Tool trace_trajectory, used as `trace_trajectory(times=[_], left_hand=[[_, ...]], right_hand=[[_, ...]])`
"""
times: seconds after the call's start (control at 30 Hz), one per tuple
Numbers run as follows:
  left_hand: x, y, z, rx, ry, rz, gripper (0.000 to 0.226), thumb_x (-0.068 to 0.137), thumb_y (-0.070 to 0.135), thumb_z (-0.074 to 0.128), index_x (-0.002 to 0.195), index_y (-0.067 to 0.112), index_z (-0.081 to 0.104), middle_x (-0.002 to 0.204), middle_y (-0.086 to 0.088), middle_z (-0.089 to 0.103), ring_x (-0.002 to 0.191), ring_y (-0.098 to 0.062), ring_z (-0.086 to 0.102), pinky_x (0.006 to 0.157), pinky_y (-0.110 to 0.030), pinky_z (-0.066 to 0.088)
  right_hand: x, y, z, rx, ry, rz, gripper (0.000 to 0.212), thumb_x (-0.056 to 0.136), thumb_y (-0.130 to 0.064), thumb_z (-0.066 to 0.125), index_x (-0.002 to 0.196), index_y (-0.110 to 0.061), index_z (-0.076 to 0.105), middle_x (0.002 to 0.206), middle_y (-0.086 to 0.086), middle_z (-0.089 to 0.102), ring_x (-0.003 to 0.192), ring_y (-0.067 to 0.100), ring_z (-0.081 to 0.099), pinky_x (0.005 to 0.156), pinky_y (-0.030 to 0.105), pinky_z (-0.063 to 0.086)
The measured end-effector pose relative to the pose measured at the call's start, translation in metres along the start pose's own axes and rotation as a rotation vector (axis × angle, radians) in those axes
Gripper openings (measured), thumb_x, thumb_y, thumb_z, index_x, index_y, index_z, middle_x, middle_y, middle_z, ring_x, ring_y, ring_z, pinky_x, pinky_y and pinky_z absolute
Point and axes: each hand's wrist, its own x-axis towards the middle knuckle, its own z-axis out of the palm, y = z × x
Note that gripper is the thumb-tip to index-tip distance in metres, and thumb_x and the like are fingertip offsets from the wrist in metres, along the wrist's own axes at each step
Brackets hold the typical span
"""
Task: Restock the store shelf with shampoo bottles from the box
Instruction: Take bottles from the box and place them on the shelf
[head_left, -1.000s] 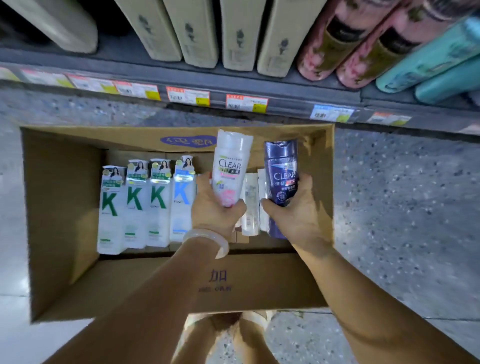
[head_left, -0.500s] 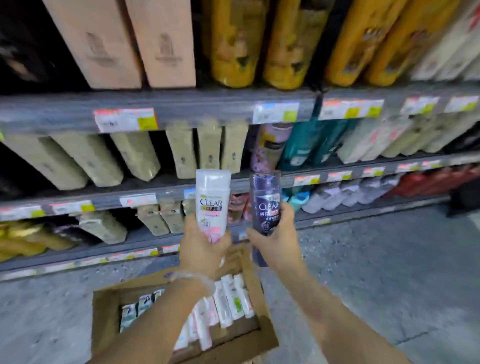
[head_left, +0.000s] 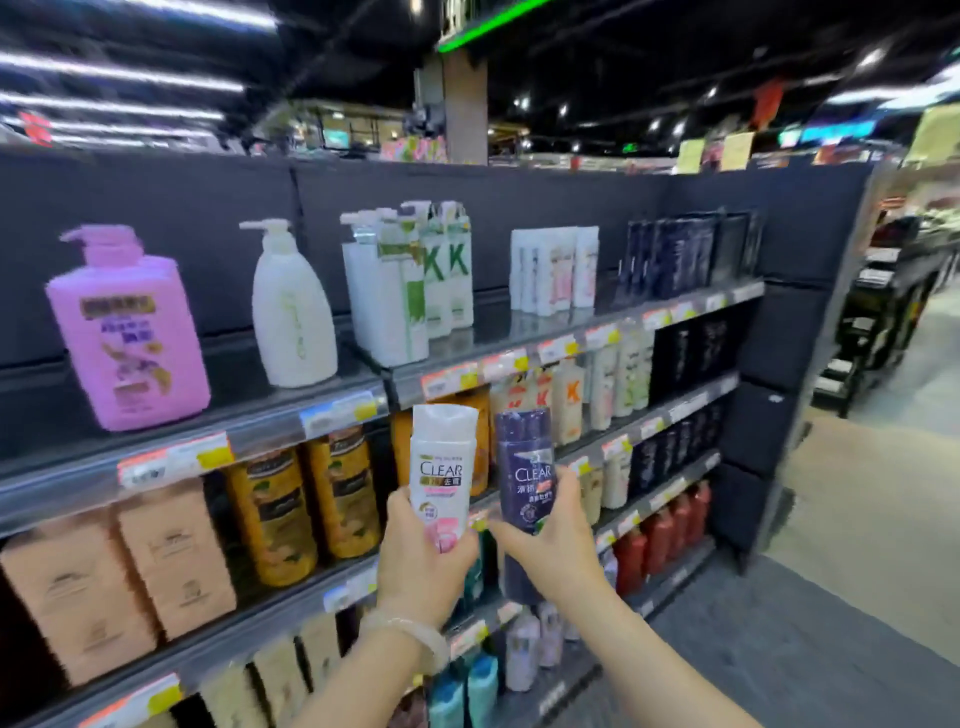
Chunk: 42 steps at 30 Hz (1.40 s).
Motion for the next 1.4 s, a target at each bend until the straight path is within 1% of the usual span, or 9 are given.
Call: trace_trajectory(times=[0.23,0.37,0.57,0.7,0.83,0.93,1.07,1.27,1.4], left_hand=[[0.006,0.084,0.132,-0.033,-0.118,0.075,0.046,0.068,0.008,0.073,0.096,0.02,0.04,0.079,0.008,0.055,0.064,-0.01,0.052,0.049,-0.008,0.034],[0.01,0.122,0.224,-0.084,-0.108,0.111,0.049,0.065,0.004,0.072,0.083,0.03,0.036,0.074,0.019,0.05,0.062,-0.003,0.051,0.052,-0.007,0.036],[0.027,0.163,0.338,-0.123,-0.14,0.066,0.046,0.067,0.005,0.072,0.097,0.02,0.04,0.085,0.002,0.059,0.076,-0.021,0.057,0.063,-0.028,0.041],[0.052,0.174,0.393,-0.128,-0.146,0.096,0.039,0.069,0.002,0.067,0.092,0.018,0.04,0.089,-0.006,0.057,0.073,-0.014,0.056,0.056,-0.017,0.037],[0.093,0.178,0.45,-0.082,-0.124,0.067,0.041,0.068,0.008,0.071,0.096,0.015,0.041,0.089,-0.001,0.057,0.079,-0.021,0.056,0.063,-0.026,0.038],[0.131,0.178,0.496,-0.088,-0.125,0.085,0.043,0.069,0.011,0.073,0.097,0.017,0.041,0.087,0.002,0.057,0.079,-0.02,0.057,0.066,-0.025,0.038],[0.191,0.177,0.559,-0.161,-0.096,0.095,0.046,0.067,0.007,0.073,0.087,0.03,0.038,0.082,0.009,0.056,0.07,-0.004,0.055,0.052,-0.008,0.036],[0.271,0.18,0.64,-0.139,-0.075,0.085,0.045,0.069,0.005,0.071,0.081,0.032,0.036,0.078,0.015,0.052,0.065,0.004,0.052,0.047,-0.009,0.037],[0.311,0.18,0.685,-0.08,-0.019,0.076,0.046,0.071,0.006,0.069,0.096,0.026,0.036,0.081,0.012,0.053,0.069,0.001,0.05,0.049,-0.008,0.036]], right_hand=[[0.056,0.004,-0.145,-0.061,0.138,-0.024,0.064,0.07,-0.014,0.077,0.116,-0.025,0.032,0.097,-0.009,0.057,0.082,-0.003,0.058,0.059,0.009,0.044],[0.098,0.022,-0.233,-0.112,0.18,-0.037,0.062,0.07,-0.014,0.076,0.115,-0.023,0.034,0.092,-0.012,0.059,0.076,-0.006,0.058,0.056,0.006,0.043],[0.158,0.054,-0.338,-0.161,0.198,-0.042,0.065,0.069,-0.015,0.077,0.116,-0.024,0.032,0.094,-0.013,0.056,0.082,0.004,0.059,0.063,0.016,0.042],[0.204,0.08,-0.378,-0.146,0.218,-0.028,0.069,0.068,-0.019,0.079,0.119,-0.024,0.032,0.094,-0.019,0.054,0.08,-0.007,0.056,0.061,0.011,0.04],[0.26,0.11,-0.408,-0.116,0.222,-0.015,0.07,0.069,-0.018,0.078,0.121,-0.025,0.032,0.094,-0.021,0.054,0.076,-0.012,0.056,0.056,0.005,0.04],[0.313,0.132,-0.427,-0.121,0.224,-0.019,0.071,0.068,-0.02,0.077,0.122,-0.025,0.032,0.099,-0.013,0.059,0.084,-0.002,0.059,0.068,0.017,0.045],[0.393,0.155,-0.451,-0.13,0.219,-0.022,0.071,0.07,-0.019,0.077,0.123,-0.023,0.031,0.099,-0.012,0.057,0.088,0.006,0.06,0.078,0.028,0.047],[0.509,0.186,-0.484,-0.101,0.215,-0.029,0.066,0.071,-0.017,0.077,0.118,-0.025,0.032,0.097,-0.012,0.056,0.084,0.005,0.058,0.074,0.03,0.047],[0.576,0.211,-0.5,-0.065,0.156,-0.048,0.068,0.071,-0.016,0.078,0.117,-0.029,0.029,0.096,-0.015,0.054,0.084,-0.001,0.056,0.07,0.026,0.044]])
